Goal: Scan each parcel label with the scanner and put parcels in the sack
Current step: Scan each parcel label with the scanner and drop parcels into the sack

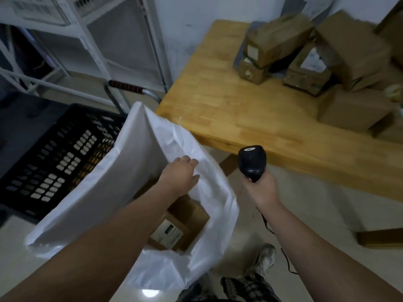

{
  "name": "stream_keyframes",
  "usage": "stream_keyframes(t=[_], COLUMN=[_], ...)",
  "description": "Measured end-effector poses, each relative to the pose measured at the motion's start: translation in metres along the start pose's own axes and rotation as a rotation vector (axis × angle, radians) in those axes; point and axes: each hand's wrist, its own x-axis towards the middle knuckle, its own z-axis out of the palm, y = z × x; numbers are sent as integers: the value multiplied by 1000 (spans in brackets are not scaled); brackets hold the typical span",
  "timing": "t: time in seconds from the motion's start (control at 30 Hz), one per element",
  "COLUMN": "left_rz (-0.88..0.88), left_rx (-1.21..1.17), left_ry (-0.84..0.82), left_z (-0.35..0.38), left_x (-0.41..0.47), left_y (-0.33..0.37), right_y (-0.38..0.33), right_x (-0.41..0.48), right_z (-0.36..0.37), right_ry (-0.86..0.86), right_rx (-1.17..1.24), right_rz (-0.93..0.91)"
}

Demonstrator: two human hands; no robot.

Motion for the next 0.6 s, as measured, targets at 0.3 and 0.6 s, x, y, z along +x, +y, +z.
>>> stream_keyframes(t=[0.3,0.6], left_rz=[106,127], left_rx=[-173,-366], left_ry=[190,281], left_z=[-52,-90], left_x=[73,163], left_y=[98,215], right_y=[-29,-38], right_x=[52,128], right_z=[-105,-229], right_ry=[8,157], right_rx=[63,164], right_rz=[5,-137])
